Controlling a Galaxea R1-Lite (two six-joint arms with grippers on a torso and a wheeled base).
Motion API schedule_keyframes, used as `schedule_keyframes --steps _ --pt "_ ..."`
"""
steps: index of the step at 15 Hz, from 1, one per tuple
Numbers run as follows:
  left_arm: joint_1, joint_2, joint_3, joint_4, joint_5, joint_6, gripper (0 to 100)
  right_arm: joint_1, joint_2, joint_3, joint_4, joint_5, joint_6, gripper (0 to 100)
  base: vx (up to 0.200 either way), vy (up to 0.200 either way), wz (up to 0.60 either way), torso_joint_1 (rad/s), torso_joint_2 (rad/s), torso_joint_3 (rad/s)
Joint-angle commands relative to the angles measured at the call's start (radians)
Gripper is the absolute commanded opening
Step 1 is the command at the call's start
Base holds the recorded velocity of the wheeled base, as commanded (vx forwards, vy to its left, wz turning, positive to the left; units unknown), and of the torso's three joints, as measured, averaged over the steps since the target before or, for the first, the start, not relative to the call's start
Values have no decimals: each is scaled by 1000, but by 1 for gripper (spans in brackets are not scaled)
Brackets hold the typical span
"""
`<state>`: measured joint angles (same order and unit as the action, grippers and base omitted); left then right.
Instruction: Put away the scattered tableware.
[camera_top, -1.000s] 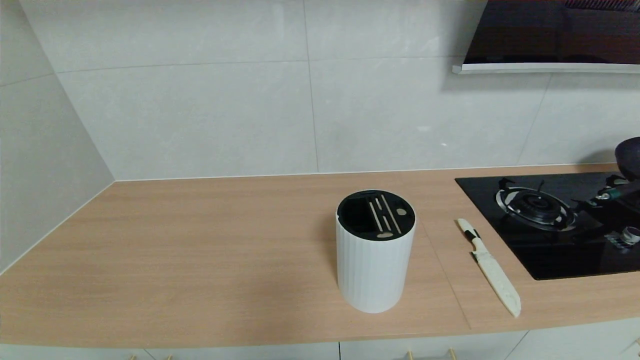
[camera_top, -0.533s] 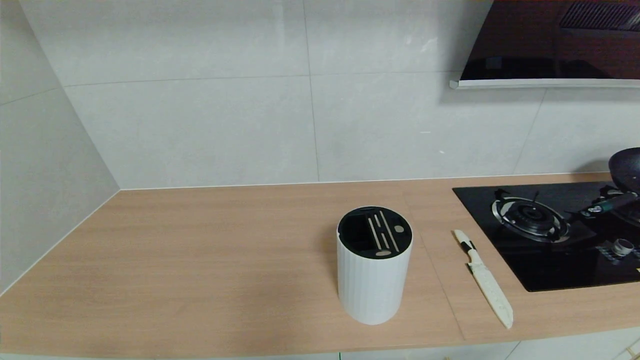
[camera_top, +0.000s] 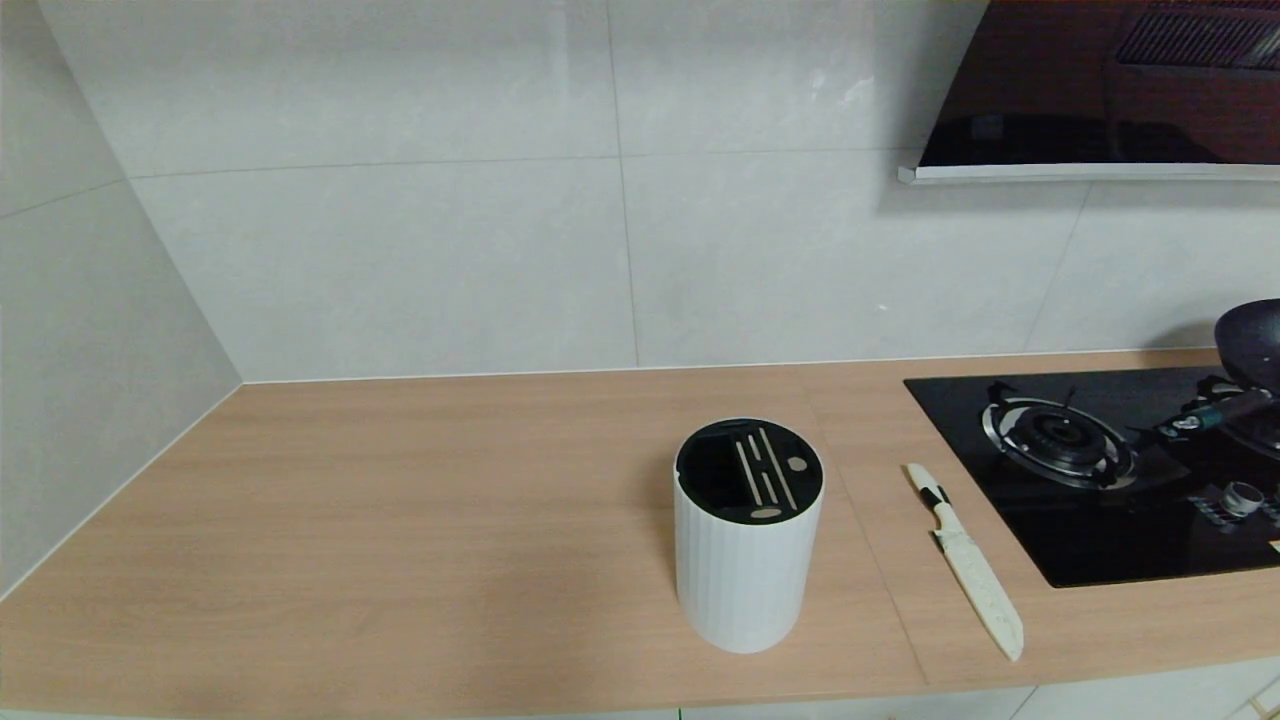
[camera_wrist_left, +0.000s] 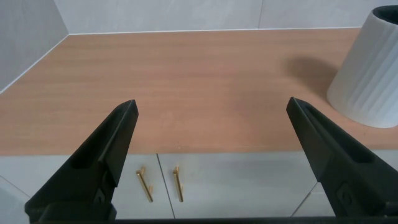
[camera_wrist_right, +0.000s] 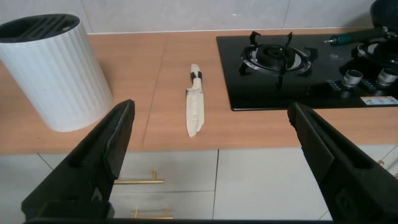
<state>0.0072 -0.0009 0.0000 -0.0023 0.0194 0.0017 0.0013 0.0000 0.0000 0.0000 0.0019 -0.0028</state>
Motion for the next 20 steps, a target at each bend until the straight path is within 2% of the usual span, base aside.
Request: schedule_keyframes --steps 1,6,7,8,9,12,16,20 --pt "0 1 0 -1 1 0 100 0 2 0 0 1 0 100 0 0 0 0 0 0" --pt "0 1 0 -1 1 0 100 -1 2 -2 -2 0 -10 100 0 0 0 0 0 0" --pt "0 1 0 -1 2 0 100 0 8 -20 -11 1 -2 100 0 0 0 0 0 0" --pt "0 1 0 -1 2 0 100 8 37 -100 -11 10 29 100 0 0 0 0 0 0" --pt "0 1 0 1 2 0 100 40 114 -156 -8 38 55 100 0 0 0 0 0 0" --pt "0 1 0 -1 2 0 100 95 408 -218 -11 63 53 100 0 0 0 0 0 0" --pt "0 1 0 1 2 0 100 155 919 -345 -40 127 53 100 0 0 0 0 0 0" --pt "0 1 0 -1 2 -2 100 160 1264 -365 -259 124 55 100 0 0 0 0 0 0"
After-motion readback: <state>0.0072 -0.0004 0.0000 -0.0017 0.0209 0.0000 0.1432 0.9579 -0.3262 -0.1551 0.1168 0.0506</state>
